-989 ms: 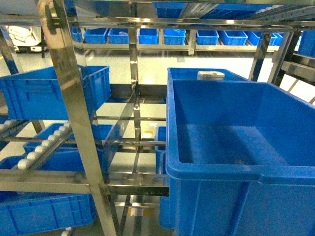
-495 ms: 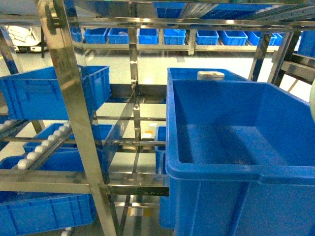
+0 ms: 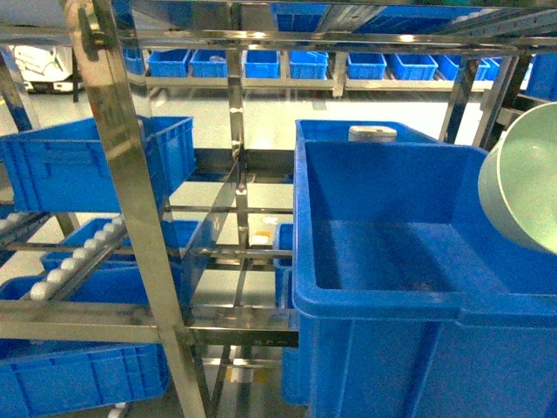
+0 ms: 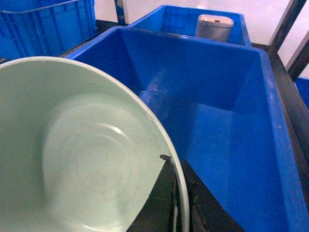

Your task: Place green bowl on second shelf with right arm

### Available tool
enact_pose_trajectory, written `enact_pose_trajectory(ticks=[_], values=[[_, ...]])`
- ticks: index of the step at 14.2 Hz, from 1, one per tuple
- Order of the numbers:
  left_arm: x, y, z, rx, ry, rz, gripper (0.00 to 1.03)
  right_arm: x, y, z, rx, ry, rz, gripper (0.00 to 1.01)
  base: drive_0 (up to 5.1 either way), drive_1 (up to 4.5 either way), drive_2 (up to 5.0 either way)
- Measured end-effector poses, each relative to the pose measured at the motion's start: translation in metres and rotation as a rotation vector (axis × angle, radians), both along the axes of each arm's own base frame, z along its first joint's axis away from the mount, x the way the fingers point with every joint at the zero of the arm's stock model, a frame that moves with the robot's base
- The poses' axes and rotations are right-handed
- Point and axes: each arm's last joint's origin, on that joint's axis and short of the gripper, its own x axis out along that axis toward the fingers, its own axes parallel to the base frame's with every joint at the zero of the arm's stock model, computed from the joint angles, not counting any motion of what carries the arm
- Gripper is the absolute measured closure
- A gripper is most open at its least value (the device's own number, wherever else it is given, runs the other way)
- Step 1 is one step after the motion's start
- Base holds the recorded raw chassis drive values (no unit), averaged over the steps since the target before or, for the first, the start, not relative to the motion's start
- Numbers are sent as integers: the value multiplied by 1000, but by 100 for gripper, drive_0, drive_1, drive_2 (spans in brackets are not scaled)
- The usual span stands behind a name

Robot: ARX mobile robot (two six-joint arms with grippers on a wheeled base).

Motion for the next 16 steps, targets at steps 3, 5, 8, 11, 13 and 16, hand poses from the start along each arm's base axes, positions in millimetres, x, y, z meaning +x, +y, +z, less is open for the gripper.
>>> enact_pose_trajectory(ticks=[3,5,8,11,13,16], values=[[0,0,0,0,0,0,5,31,9,-9,-8,33,29,99,0,0,0],[0,0,0,0,0,0,5,56,15,-17,-21,73,41,99,0,0,0],[0,0,0,0,0,0,5,92,12,-39,-30,165,18,99,0,0,0],[0,0,0,0,0,0,5,116,11,-54,-25,219,27,99,0,0,0],[0,0,0,0,0,0,5,125,10,-55,-29,231,30,99,0,0,0],[0,0,0,0,0,0,5,133,11,-64,-66,269,69,93,0,0,0]])
